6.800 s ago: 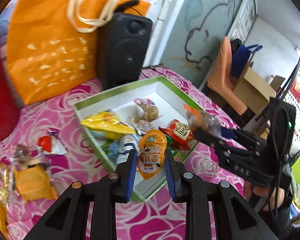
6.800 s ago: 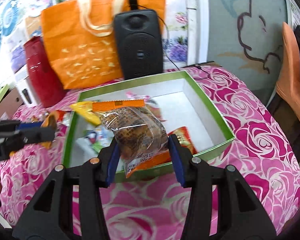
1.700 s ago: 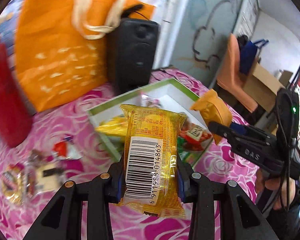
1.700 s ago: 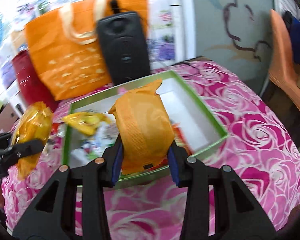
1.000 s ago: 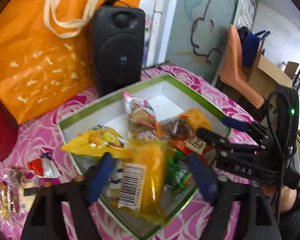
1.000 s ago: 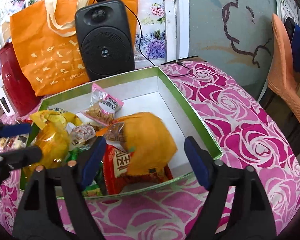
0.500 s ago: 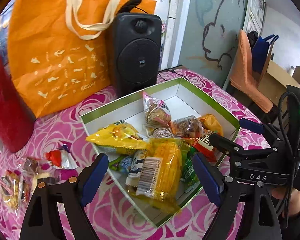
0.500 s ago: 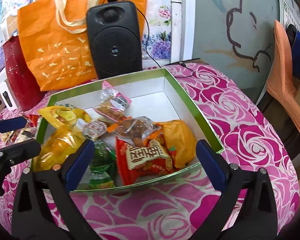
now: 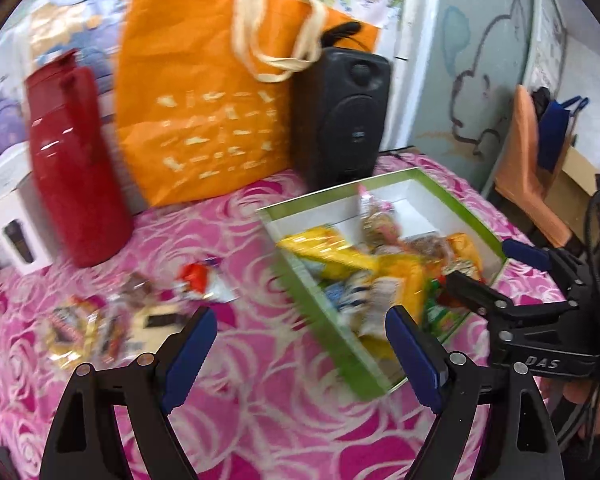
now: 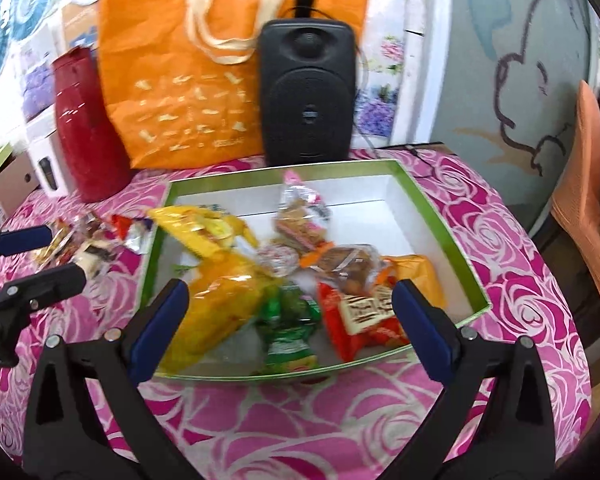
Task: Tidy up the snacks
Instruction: 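Move both open tools back toward the remaining snacks, then grasp red-and-white candy packet with right tool while left tool grasps clear red-label packet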
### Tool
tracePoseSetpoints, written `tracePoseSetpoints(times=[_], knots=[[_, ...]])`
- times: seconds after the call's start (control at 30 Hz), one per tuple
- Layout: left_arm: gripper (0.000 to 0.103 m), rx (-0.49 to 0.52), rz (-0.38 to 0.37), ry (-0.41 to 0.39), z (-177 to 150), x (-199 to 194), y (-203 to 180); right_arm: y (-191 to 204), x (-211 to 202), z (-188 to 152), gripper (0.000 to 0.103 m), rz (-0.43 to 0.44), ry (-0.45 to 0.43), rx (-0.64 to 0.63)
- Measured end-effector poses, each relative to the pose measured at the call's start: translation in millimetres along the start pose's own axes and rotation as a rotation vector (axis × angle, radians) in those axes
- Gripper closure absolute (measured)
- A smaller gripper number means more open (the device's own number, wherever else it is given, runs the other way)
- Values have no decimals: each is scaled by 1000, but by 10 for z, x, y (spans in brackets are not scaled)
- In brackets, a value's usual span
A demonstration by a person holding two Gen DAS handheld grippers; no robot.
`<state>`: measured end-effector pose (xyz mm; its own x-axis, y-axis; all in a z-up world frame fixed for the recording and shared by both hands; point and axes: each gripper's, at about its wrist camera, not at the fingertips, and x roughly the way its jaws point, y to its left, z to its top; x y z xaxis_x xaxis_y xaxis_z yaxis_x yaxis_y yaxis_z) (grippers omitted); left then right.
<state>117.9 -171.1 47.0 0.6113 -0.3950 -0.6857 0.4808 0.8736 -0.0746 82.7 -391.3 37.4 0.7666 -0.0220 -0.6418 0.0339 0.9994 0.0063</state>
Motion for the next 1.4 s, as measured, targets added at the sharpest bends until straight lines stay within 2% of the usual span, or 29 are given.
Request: tracePoseSetpoints(times=[0.17, 0.3, 0.4, 0.57, 0.6, 0.73, 0.77, 0.87, 0.93, 1.0, 1.17, 1.3, 1.4], knots=[[15, -92, 43, 14, -226, -139, 413, 341, 4, 4, 2, 57, 7, -55], [15, -150, 111, 20, -409, -226, 746, 653, 39, -5, 2, 107, 24, -114], [15, -202, 153, 19, -555, -296, 1026, 925, 63, -22, 2, 170, 39, -166], [15, -287, 174, 17, -718, -383, 1415, 1408, 181, -6, 2, 278, 75, -265], [15, -299, 175, 13, -741, -399, 1474, 1461, 202, 0, 3, 289, 80, -272], [15, -328, 168, 5, -802, -449, 1644, 1693, 426, 107, 21, 325, 128, -300], [15, -333, 162, 4, -810, -453, 1680, 1714, 478, 138, 26, 325, 134, -296], [15, -339, 133, 7, -814, -436, 1761, 1768, 706, 276, 30, 313, 152, -274], [17, -334, 122, 8, -798, -417, 1809, 1814, 887, 356, 38, 299, 165, -264], [20, -327, 106, 8, -766, -399, 1852, 1851, 1029, 417, 39, 278, 171, -266], [22, -290, 92, 12, -590, -312, 1936, 1946, 1450, 481, 41, 210, 214, -304], [22, -252, 73, 9, -394, -209, 1948, 2012, 1693, 412, 63, 186, 258, -339], [22, -216, 59, 26, -240, -45, 1914, 1998, 1706, 374, 69, 177, 251, -341]])
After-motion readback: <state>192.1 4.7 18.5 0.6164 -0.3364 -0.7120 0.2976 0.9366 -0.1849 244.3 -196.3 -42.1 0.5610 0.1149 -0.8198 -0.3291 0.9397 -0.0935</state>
